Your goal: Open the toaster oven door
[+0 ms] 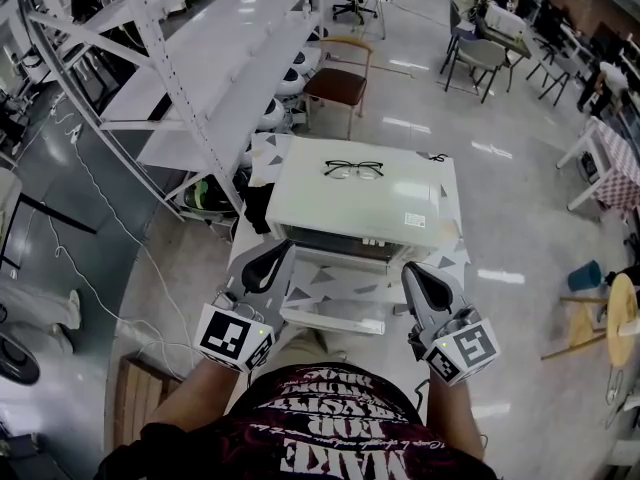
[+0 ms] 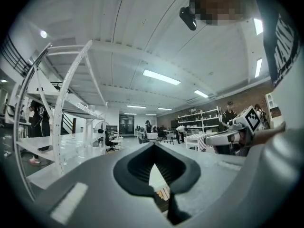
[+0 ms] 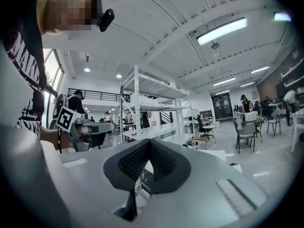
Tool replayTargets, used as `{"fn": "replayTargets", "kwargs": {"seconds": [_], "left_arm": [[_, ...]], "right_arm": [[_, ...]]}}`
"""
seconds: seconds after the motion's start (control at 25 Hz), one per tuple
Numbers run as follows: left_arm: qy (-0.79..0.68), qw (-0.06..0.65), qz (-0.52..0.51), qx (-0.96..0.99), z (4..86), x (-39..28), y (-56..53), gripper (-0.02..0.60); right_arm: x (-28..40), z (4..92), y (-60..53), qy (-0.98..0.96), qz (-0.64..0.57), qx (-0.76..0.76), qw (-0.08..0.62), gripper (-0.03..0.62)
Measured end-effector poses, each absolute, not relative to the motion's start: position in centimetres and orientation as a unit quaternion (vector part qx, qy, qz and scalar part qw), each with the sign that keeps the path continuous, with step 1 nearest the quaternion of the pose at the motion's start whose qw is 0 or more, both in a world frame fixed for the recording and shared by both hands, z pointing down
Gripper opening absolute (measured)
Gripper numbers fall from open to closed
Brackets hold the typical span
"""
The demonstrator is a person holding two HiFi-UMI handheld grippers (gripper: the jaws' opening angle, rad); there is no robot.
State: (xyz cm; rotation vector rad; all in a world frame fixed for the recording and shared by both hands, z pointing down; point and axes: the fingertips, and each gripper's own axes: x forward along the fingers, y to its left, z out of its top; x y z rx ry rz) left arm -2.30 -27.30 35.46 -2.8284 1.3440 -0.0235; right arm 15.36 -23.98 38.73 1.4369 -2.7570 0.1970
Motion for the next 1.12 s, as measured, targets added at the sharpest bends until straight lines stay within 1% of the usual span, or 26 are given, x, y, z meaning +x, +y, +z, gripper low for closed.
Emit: {"fn": "replayTargets", "kwargs": {"seconds": [0.32,0.64,1.12], "left_arm": [[0.424,0.010,-0.018,-0.906,34.7,-1.7,-26.7,0.000],[0.426,0.003,-0.018,-0.904,34.9,-1.7,-26.4,0.000],[0.416,0.005,-0.028,-0.909,35.6,-0.6,-26.3,0.000]], "right_arm": [[16.0,37.5,-23.5,-0.881,0.037,0.473,0.005,0.025],[16.2,38.3,-23.4,-0.879,0.046,0.474,0.020,0.025],[17.0,39.0,-22.9,-0.874,0.051,0.482,0.021,0.025]]}}
